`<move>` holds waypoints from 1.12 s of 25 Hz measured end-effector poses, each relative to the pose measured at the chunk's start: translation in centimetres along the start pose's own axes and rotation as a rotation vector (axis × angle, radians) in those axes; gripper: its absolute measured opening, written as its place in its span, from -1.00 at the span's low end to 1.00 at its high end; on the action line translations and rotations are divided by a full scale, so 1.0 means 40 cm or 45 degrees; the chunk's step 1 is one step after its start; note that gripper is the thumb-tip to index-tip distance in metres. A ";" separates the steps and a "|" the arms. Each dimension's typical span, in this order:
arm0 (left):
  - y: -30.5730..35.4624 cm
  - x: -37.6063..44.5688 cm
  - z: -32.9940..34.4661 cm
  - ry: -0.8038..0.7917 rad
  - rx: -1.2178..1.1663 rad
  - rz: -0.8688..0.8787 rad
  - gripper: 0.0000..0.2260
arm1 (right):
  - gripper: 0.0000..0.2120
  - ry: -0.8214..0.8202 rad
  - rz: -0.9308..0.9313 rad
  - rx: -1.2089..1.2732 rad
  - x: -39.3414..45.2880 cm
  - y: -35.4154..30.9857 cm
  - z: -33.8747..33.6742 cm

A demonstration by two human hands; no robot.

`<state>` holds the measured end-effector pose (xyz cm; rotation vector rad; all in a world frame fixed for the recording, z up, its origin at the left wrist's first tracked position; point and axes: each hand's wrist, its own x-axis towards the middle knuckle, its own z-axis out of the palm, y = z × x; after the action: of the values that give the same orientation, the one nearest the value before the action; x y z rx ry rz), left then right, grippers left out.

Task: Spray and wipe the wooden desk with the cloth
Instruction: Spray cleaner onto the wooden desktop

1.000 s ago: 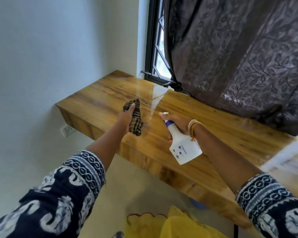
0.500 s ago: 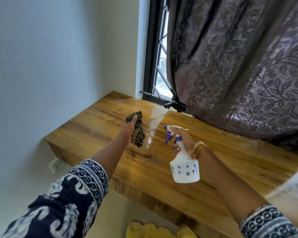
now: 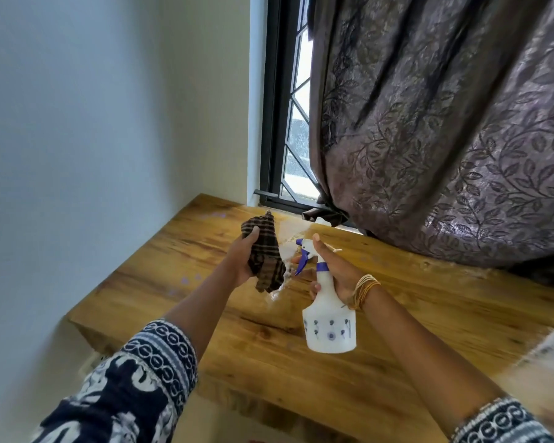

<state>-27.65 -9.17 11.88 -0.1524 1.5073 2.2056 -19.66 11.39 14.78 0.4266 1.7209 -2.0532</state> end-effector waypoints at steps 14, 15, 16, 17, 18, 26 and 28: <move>-0.002 0.060 -0.052 -0.141 0.042 -0.044 -0.52 | -0.24 0.449 -0.319 -0.510 0.071 -0.005 0.091; -0.002 0.063 -0.056 -0.142 0.044 -0.043 -0.52 | -0.29 0.446 -0.323 -0.517 0.077 -0.003 0.087; -0.002 0.065 -0.058 -0.145 0.044 -0.039 -0.52 | -0.27 0.466 -0.328 -0.525 0.075 -0.007 0.092; -0.002 0.068 -0.061 -0.146 0.043 -0.033 -0.52 | -0.27 0.449 -0.324 -0.535 0.078 -0.006 0.093; -0.003 0.069 -0.062 -0.149 0.039 -0.029 -0.53 | -0.30 0.438 -0.319 -0.518 0.077 -0.005 0.095; -0.002 0.072 -0.066 -0.169 0.023 -0.033 -0.53 | -0.11 0.449 -0.411 -0.489 0.082 0.009 0.095; -0.001 0.075 -0.067 -0.172 0.019 -0.037 -0.52 | -0.37 0.395 -0.431 -0.478 0.076 0.008 0.096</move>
<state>-30.75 -10.64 9.75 -0.0199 1.4392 2.1360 -21.98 7.19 13.71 0.3658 2.4532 -1.8826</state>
